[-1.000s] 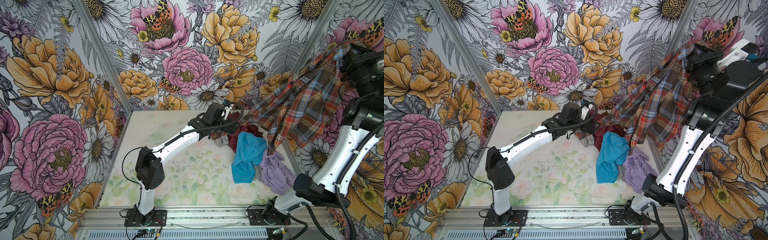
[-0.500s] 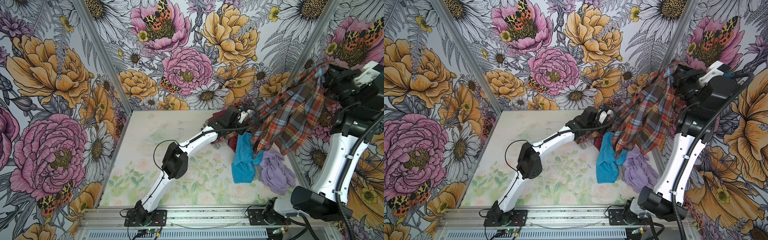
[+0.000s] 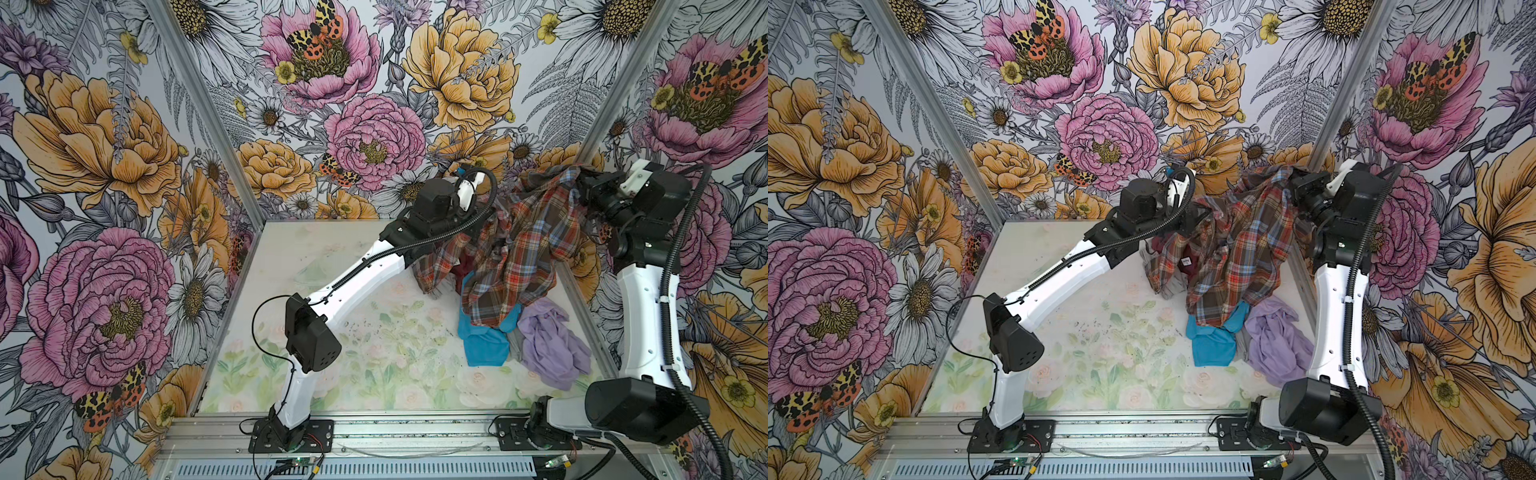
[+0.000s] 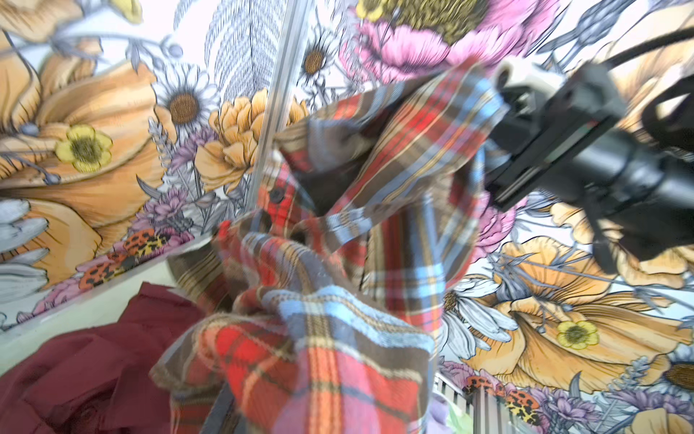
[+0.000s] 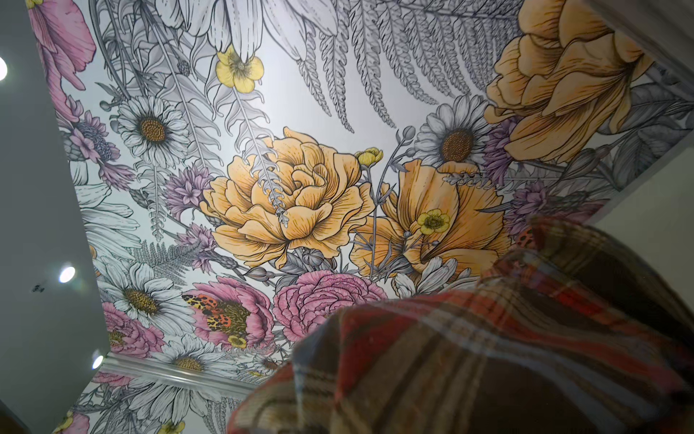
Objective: Pick out a specific cloth from the pile
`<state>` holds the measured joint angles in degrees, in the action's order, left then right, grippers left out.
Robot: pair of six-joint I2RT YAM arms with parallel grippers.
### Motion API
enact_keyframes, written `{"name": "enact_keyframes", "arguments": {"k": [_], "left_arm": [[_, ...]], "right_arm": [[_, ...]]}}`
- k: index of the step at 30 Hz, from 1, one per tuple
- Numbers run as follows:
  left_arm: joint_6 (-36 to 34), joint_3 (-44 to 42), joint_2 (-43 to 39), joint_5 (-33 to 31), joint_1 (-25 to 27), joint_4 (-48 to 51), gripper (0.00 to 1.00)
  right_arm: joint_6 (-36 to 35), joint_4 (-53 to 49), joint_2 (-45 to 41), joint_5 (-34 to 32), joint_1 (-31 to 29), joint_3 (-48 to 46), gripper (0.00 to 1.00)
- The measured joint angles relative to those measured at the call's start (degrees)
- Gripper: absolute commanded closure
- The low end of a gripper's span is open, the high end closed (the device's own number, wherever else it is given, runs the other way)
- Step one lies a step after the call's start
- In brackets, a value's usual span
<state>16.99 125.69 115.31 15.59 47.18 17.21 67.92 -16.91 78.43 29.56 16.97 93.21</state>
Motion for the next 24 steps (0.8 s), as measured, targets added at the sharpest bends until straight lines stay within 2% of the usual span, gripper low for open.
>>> {"name": "enact_keyframes", "arguments": {"k": [8, 16, 21, 24], "left_arm": [[2.4, 0.0, -6.5, 1.2, -2.2, -0.4, 1.0], [2.6, -11.3, -19.5, -0.1, -10.1, 2.2, 1.0], [2.6, -16.0, -29.2, -2.4, -16.5, 4.3, 1.0], [2.6, -18.1, -34.8, -3.9, -20.4, 6.3, 1.0]], "right_arm": [[-12.2, -2.2, 0.0, -3.8, -16.9, 0.7, 1.0], [-22.4, -6.1, 0.3, -12.2, -39.9, 2.3, 1.0], [-26.0, -6.6, 6.3, -16.6, -53.3, 11.7, 1.0], [-27.1, -6.4, 13.8, -17.5, -59.6, 21.0, 1.0]]}}
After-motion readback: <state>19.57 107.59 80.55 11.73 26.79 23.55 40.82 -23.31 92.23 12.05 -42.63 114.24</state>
